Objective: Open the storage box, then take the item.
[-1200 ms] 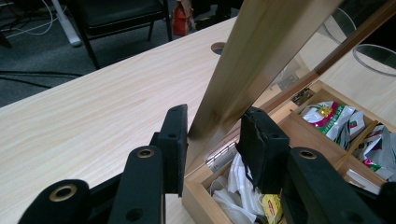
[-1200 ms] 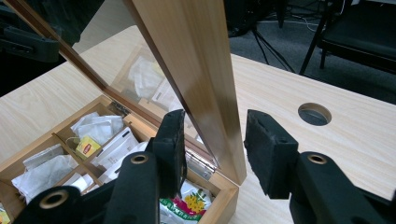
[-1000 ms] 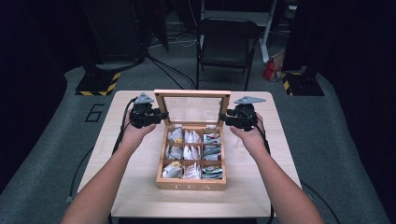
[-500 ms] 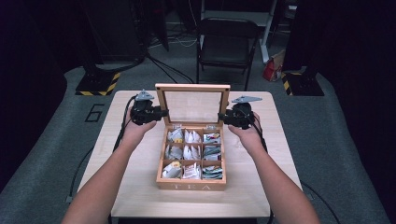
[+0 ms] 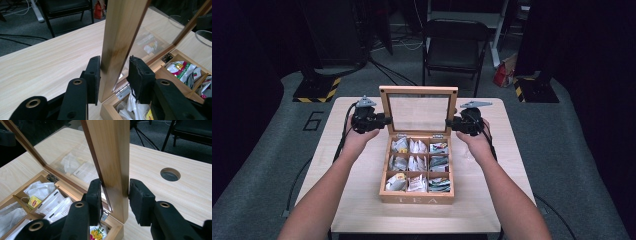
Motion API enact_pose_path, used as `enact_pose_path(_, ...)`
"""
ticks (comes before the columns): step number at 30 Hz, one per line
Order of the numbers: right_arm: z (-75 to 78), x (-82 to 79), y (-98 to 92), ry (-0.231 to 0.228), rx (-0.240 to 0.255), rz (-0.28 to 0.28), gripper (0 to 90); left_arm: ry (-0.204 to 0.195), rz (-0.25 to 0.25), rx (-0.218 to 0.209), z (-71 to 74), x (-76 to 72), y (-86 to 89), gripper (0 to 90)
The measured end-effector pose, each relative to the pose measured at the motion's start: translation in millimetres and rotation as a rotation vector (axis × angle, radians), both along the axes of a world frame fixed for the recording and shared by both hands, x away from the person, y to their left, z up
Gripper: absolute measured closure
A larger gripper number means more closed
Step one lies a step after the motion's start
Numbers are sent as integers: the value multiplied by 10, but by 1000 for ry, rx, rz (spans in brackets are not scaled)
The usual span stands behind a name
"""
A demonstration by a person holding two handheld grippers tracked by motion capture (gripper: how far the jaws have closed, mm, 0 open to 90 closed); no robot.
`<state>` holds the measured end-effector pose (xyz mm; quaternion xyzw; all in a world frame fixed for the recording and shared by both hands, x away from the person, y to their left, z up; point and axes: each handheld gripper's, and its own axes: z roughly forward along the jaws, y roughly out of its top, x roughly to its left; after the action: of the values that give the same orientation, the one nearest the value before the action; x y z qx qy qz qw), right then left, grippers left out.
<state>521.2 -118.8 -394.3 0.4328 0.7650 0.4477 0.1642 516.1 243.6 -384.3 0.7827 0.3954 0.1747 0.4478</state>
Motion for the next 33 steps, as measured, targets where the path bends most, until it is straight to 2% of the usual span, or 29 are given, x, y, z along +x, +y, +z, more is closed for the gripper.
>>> enact_pose_path(12, 9, 74, 9, 11, -10, -6, 639, 9, 9, -7, -11, -61, 76, 577)
enact_pose_path(18, -2, 104, 14, 20, 2, -20, 643, 10, 12, -11, -21, -80, 99, 577)
enact_pose_path(22, 5, 137, 24, 32, -3, -30, 644, 10, 10, -9, -22, -90, 108, 575)
enact_pose_path(26, 6, 160, 51, 24, -31, -38, 648, 11, 3, -5, -28, -99, 106, 576)
enact_pose_path(33, -9, 192, 49, 33, -19, -50, 650, 9, 7, -7, -48, -101, 124, 576)
